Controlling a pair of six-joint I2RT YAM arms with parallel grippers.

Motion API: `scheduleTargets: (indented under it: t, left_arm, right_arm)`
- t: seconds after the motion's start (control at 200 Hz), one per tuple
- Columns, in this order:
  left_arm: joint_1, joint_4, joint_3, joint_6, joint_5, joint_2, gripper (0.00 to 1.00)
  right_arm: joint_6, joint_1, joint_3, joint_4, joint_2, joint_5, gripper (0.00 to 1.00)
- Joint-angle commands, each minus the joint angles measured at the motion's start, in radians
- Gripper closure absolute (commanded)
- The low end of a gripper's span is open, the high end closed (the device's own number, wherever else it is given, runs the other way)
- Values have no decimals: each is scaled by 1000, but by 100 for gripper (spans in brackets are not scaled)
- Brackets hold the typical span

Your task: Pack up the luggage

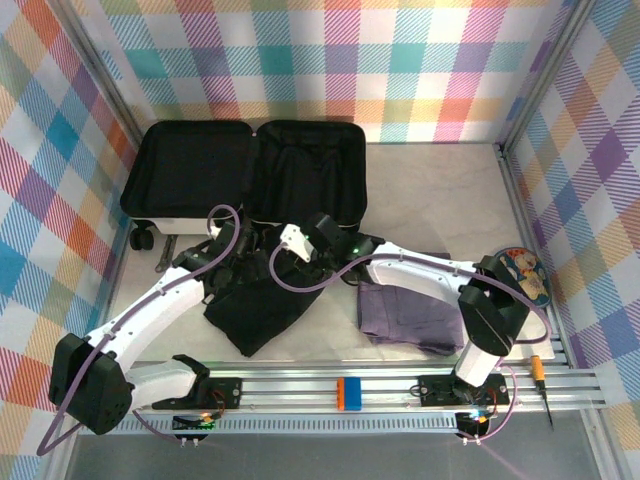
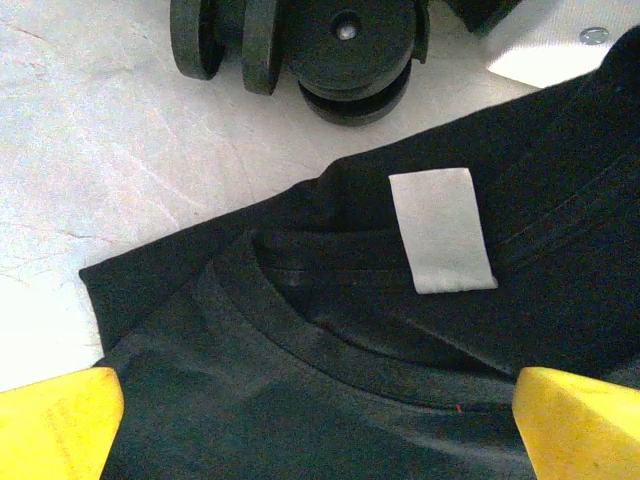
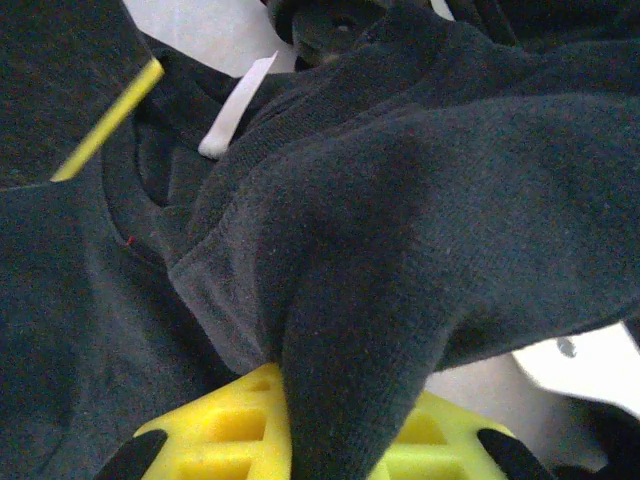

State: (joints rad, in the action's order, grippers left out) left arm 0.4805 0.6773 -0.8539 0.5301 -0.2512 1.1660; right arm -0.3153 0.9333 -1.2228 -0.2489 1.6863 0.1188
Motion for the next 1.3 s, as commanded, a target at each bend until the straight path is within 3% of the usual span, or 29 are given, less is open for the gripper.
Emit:
scheduleTargets:
  t: [0.0,0.36,0.685,1.03,1.295]
  left_arm:
    - [-8,-75,28,-31,33,-36,0]
    - [-8,-243,90,-77,145,-123,0]
    - [-9,-86,55,-27,12,-170,0]
    - [-8,-45,48,21,21,-168,0]
    - [-8,-255,42,-74,104,-131,0]
  right_arm:
    - [-144,-19,-36,36,-44,-97,100]
    - [-285,-101,-135,-23,-48,-214,100]
    - [-389,-173,-318,-105,42,-300,100]
    - [-461,-258,-595,-230,198,-374,100]
    - [-514,-310,-806,-370,305,-415,100]
